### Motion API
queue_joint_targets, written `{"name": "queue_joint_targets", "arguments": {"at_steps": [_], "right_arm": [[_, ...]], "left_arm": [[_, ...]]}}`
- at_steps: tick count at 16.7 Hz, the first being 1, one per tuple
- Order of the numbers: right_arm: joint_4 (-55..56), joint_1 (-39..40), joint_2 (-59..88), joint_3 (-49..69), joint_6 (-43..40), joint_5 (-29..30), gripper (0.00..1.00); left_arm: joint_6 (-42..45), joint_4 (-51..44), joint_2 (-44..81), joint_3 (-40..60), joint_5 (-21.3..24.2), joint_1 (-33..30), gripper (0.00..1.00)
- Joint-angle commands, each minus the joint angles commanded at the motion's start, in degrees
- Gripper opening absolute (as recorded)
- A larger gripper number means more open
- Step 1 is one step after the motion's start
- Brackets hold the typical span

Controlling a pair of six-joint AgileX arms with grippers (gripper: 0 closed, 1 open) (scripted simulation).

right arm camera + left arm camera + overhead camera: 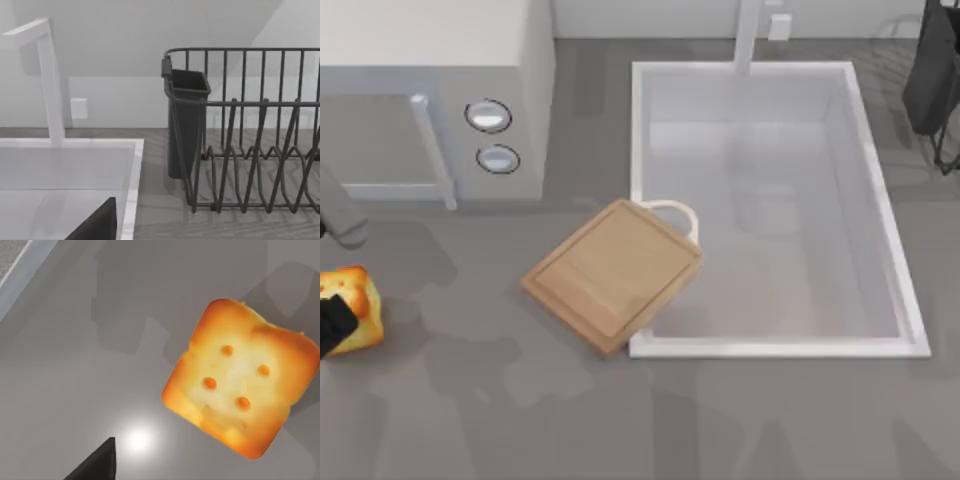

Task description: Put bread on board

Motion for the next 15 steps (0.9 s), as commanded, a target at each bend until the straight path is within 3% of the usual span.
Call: {"name": "queue_joint_targets", "arguments": {"at_steps": [8,15], "right_arm": [[0.0,0.0,0.0,0.0,0.0,0.0,1.0],[0.0,0.0,0.0,0.0,0.0,0.0,1.0]], "left_arm": [[22.83,-17.14,29.59,21.66,0.0,0.33,1.0],[25.4,-18.8,32.49,24.18,-0.01,0.16,1.0]]}}
